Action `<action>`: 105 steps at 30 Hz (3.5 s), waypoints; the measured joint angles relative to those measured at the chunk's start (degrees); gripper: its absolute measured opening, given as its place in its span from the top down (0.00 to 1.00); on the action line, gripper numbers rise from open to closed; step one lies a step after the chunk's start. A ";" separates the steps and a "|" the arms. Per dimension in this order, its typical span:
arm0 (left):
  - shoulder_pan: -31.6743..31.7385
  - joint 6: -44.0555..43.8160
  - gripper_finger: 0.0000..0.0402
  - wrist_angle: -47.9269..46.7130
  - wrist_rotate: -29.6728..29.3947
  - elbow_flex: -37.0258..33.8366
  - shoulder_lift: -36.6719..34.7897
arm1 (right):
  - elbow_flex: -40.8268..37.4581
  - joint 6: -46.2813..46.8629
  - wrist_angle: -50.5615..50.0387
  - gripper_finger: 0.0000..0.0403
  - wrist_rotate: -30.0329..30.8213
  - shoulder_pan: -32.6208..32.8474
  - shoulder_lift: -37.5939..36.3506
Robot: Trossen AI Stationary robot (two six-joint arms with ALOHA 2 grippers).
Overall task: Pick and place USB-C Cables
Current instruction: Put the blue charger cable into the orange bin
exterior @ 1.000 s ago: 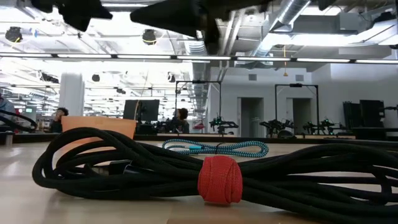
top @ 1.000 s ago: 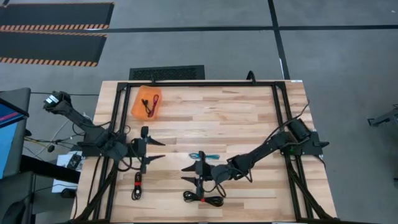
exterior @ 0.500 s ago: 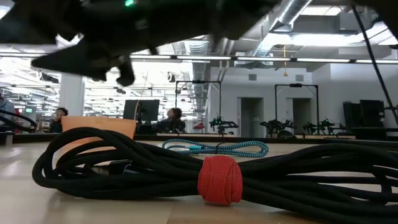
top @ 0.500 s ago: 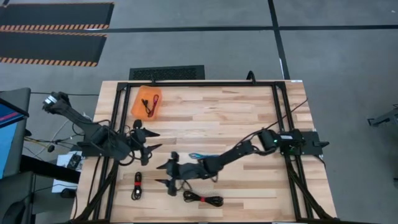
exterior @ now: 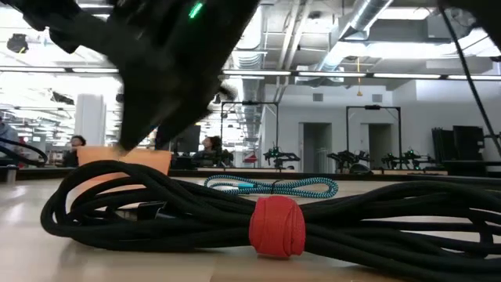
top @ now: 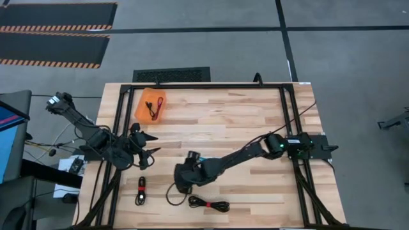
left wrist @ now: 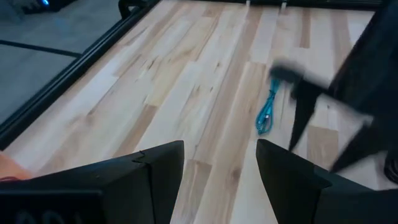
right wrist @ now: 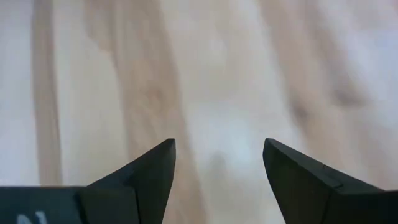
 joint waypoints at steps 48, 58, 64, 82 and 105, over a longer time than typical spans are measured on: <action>6.62 4.62 0.52 7.03 1.18 -0.07 16.18 | -57.70 14.32 42.51 0.97 2.92 -1.39 -25.17; 6.49 -1.97 0.52 -7.40 0.30 5.63 16.14 | -57.70 9.55 66.83 0.95 1.23 -8.06 -25.19; 4.61 -11.66 0.52 -21.44 -4.14 8.38 16.12 | -57.25 11.41 74.05 0.97 -4.14 -13.27 -25.19; -0.13 -33.03 0.52 -40.39 -8.57 9.73 11.87 | -23.81 19.25 73.83 0.94 -9.37 -21.88 -4.65; -0.52 -33.07 0.52 -40.77 -10.05 9.75 11.70 | 14.67 26.83 56.88 0.93 -7.54 -29.45 19.77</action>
